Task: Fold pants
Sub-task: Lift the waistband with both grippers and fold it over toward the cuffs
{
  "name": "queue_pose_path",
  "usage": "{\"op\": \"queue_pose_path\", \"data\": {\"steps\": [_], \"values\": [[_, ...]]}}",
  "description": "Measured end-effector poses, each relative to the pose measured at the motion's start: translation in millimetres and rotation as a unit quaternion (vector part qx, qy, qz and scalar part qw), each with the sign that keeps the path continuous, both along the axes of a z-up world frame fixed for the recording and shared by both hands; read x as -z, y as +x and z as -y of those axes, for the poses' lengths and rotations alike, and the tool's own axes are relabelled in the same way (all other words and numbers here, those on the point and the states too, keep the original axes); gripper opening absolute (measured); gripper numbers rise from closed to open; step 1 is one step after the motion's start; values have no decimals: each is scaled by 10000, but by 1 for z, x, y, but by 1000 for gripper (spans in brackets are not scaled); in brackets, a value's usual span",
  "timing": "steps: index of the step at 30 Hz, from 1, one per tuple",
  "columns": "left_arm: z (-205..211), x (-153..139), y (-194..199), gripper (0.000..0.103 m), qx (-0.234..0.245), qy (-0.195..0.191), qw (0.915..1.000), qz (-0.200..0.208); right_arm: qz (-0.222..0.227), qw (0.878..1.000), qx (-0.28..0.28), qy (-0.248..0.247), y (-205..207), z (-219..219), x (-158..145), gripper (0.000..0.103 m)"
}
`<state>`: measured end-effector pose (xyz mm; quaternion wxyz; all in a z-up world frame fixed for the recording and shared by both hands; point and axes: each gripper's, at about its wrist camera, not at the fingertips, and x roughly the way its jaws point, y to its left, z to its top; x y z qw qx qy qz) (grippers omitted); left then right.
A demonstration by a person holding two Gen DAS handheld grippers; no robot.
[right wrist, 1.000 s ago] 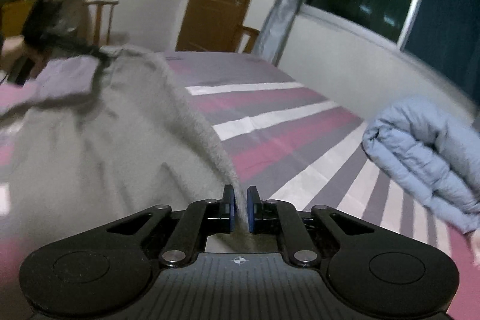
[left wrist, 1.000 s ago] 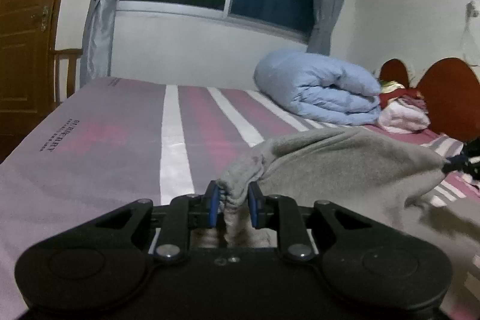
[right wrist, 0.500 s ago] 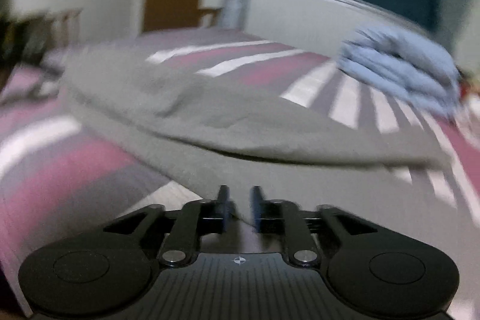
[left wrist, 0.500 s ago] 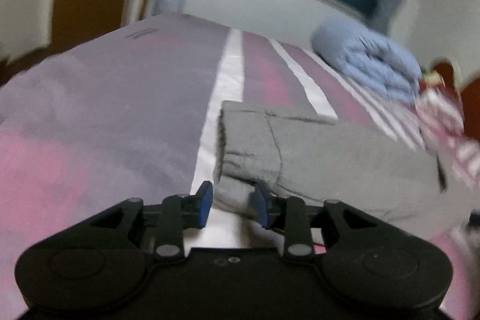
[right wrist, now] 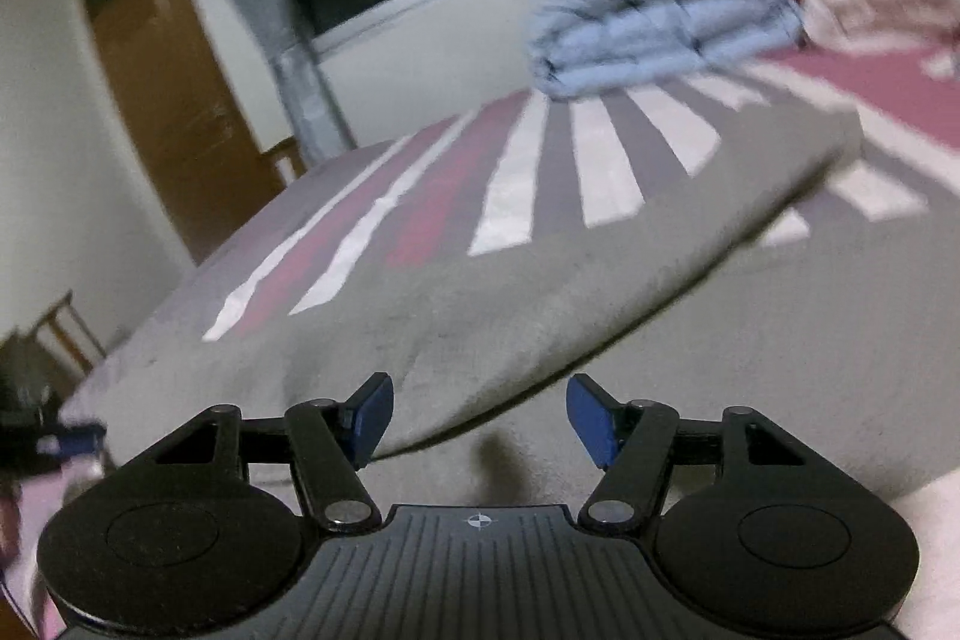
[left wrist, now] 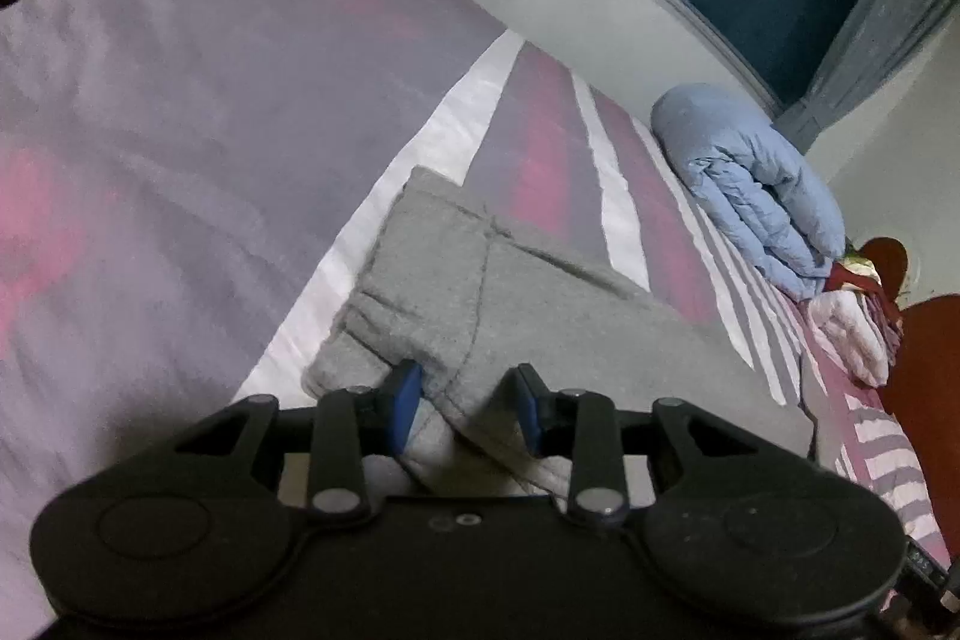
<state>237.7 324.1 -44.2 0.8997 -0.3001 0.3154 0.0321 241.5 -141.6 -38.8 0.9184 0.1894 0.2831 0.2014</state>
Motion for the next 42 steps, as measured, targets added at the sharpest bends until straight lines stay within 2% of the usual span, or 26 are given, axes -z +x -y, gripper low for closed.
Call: {"op": "queue_pose_path", "data": {"steps": [5, 9, 11, 14, 19, 22, 23, 24, 26, 27, 29, 32, 33, 34, 35, 37, 40, 42], "values": [[-6, 6, -3, 24, -84, -120, 9999, 22, -366, 9986, 125, 374, 20, 4, 13, 65], [-19, 12, 3, 24, -265, -569, 9980, 28, -606, 9960, 268, 592, 44, 1, 21, 64], [-24, 18, 6, 22, -394, -877, 9954, 59, -794, 9947, 264, 600, 59, 1, 25, 15], [-26, 20, 11, 18, -516, -1022, 9934, 69, -761, 9956, 204, 510, 64, 1, 21, 9], [-24, -6, -2, 15, -371, -982, 9927, 602, -13, 9985, 36, 545, 32, 14, -19, 7], [-24, -14, -15, 15, -340, -840, 9937, 665, 175, 9986, -97, 495, 7, 21, -30, 7], [-26, -11, -19, 13, -377, -782, 9944, 609, 103, 9988, -142, 460, 1, 20, -26, 7], [-30, -7, -22, 4, -437, -745, 9948, 543, -32, 9991, -213, 368, -5, 16, -16, 7], [-37, 8, -23, 4, -544, -811, 9951, 140, -310, 9991, -278, 59, -12, 8, 11, 7], [-40, 15, -24, 4, -578, -859, 9946, -2, -577, 9981, -220, 59, -12, 10, 28, 7], [-39, 16, -28, 4, -571, -798, 9952, -20, -700, 9968, -114, 372, -12, 13, 39, 7], [-28, 4, -27, 4, -405, -350, 9986, -32, -600, 9979, -123, 229, -16, 11, 35, 7], [-25, 1, -27, 4, -365, -326, 9988, 17, -567, 9981, -141, 175, -17, 10, 33, 7], [-24, -2, -28, 13, -359, -368, 9986, 107, -558, 9982, -156, 140, -17, 10, 31, 8], [-23, -5, -28, 17, -398, -426, 9981, 206, -546, 9983, -156, 141, -13, 13, 27, 8], [-20, -8, -25, 19, -420, -521, 9974, 252, -501, 9985, -142, 178, -14, 15, 21, 8], [-14, -4, -13, 19, -379, -403, 9985, -41, -501, 9985, -103, 177, -3, 2, 11, 9], [-13, 0, -9, 23, -398, -362, 9984, -151, -562, 9981, -65, 243, 1, 0, 12, 10]]}}
